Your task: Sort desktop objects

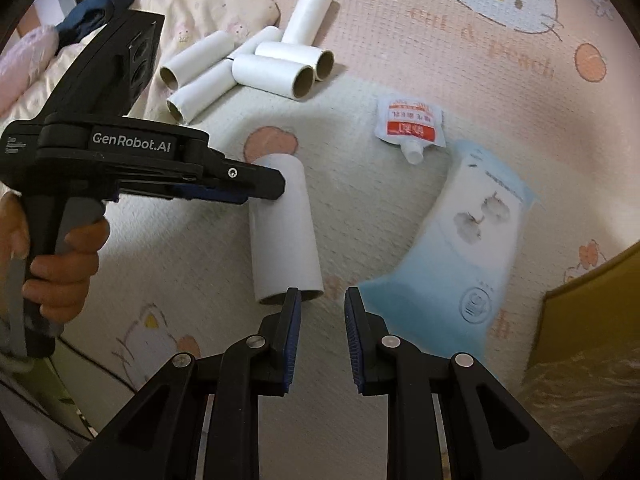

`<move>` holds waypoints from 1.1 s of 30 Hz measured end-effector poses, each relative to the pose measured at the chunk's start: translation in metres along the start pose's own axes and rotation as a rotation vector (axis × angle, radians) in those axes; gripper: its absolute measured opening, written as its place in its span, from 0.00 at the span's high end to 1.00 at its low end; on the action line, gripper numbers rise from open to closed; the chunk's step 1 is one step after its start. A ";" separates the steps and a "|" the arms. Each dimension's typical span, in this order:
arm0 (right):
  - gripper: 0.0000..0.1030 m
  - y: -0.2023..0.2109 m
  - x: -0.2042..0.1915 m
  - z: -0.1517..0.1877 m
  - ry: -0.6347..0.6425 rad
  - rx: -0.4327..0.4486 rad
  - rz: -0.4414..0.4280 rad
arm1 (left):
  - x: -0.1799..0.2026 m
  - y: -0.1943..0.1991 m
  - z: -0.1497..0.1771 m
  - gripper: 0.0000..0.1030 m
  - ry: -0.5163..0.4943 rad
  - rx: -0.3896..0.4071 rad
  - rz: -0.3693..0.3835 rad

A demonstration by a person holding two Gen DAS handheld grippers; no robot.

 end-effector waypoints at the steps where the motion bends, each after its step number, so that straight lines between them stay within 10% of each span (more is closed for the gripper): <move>1: 0.82 0.002 0.002 0.001 -0.008 0.001 -0.004 | 0.001 0.000 0.000 0.52 -0.005 0.002 -0.001; 5: 0.81 0.009 0.007 -0.007 -0.064 0.051 -0.062 | 0.002 -0.004 0.000 0.52 -0.014 -0.004 0.025; 10: 0.48 0.003 0.004 -0.022 -0.074 0.086 -0.077 | -0.001 -0.009 -0.002 0.52 0.037 -0.025 0.075; 26: 0.53 -0.053 -0.006 -0.029 -0.125 -0.013 -0.164 | 0.001 -0.020 0.004 0.53 0.152 -0.071 0.144; 33: 0.60 -0.046 -0.010 -0.028 -0.131 -0.006 -0.153 | 0.021 -0.015 0.010 0.54 0.025 -0.030 0.096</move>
Point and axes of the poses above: each gripper's, at about its wrist camera, not at the fingertips, and y roughly against the way its jaws point, x to its right, z to its underside, the point moved 9 cm from there along -y, roughly the way its jaws point, and after that the axes turned 7 degrees about y, right-handed, at the moved point
